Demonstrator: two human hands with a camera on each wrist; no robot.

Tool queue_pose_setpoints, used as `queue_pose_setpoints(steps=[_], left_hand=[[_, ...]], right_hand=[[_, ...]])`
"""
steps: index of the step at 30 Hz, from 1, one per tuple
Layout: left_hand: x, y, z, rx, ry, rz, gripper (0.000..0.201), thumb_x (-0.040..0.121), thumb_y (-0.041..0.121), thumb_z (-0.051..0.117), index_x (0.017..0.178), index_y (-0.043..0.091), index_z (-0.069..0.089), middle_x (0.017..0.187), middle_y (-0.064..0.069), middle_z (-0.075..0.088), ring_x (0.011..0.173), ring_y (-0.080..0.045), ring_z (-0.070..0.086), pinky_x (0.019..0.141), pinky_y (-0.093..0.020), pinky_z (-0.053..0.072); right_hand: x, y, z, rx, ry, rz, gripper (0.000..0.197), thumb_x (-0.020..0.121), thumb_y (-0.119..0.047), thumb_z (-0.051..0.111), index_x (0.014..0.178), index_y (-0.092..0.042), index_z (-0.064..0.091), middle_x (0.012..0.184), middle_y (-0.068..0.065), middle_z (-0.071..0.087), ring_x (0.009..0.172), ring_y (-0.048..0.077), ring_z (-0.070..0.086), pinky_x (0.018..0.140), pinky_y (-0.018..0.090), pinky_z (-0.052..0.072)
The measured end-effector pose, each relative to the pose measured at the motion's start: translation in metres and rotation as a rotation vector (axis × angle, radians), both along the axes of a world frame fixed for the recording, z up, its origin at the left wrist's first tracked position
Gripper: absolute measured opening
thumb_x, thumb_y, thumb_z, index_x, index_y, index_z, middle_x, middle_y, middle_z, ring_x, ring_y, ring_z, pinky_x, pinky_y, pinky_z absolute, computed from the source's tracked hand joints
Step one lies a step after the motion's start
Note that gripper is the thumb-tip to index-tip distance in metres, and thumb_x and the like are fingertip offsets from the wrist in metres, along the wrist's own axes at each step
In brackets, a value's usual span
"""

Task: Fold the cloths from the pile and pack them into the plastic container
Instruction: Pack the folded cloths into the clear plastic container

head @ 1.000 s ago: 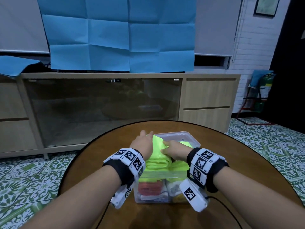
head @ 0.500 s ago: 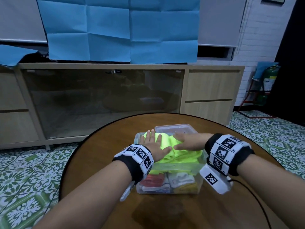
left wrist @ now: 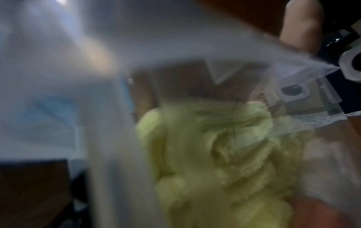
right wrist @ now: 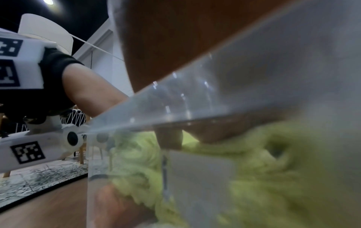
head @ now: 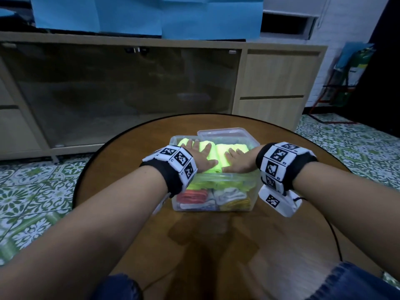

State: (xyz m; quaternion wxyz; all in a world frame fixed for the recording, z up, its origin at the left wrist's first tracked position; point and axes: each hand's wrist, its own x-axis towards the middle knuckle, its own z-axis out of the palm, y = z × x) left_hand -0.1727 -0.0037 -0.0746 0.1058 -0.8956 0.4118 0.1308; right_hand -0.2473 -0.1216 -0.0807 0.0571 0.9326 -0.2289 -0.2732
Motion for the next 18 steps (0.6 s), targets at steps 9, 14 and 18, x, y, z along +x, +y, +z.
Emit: queue_pose_setpoints(steps=[9,14,18], left_hand=[[0.017,-0.01,-0.005,-0.08,0.047,0.065,0.073,0.095,0.061,0.021,0.151,0.024,-0.007,0.158,-0.009,-0.011,0.146,-0.029,-0.008,0.115,-0.047,0.0],[0.03,-0.011,-0.007,-0.068,0.04,0.086,0.071,0.096,0.059,0.022,0.151,0.023,-0.005,0.158,-0.01,-0.009,0.146,-0.03,-0.007,0.115,-0.046,0.002],[0.028,-0.009,-0.014,-0.04,0.02,0.072,0.073,0.095,0.06,0.023,0.151,0.023,-0.005,0.158,-0.011,-0.008,0.145,-0.032,-0.006,0.117,-0.045,0.006]], right_hand=[[0.014,0.001,-0.001,-0.039,-0.024,-0.025,0.069,0.1,-0.048,0.018,0.149,-0.008,-0.01,0.157,0.008,-0.013,0.146,0.027,-0.004,0.116,0.041,0.006],[0.024,0.004,-0.001,-0.035,-0.03,-0.011,0.067,0.101,-0.046,0.019,0.149,-0.007,-0.007,0.158,0.009,-0.01,0.146,0.028,-0.003,0.117,0.04,0.005],[0.016,0.006,0.001,0.05,-0.028,-0.01,0.066,0.102,-0.043,0.021,0.149,-0.007,-0.007,0.158,0.01,-0.01,0.146,0.028,-0.005,0.116,0.039,0.005]])
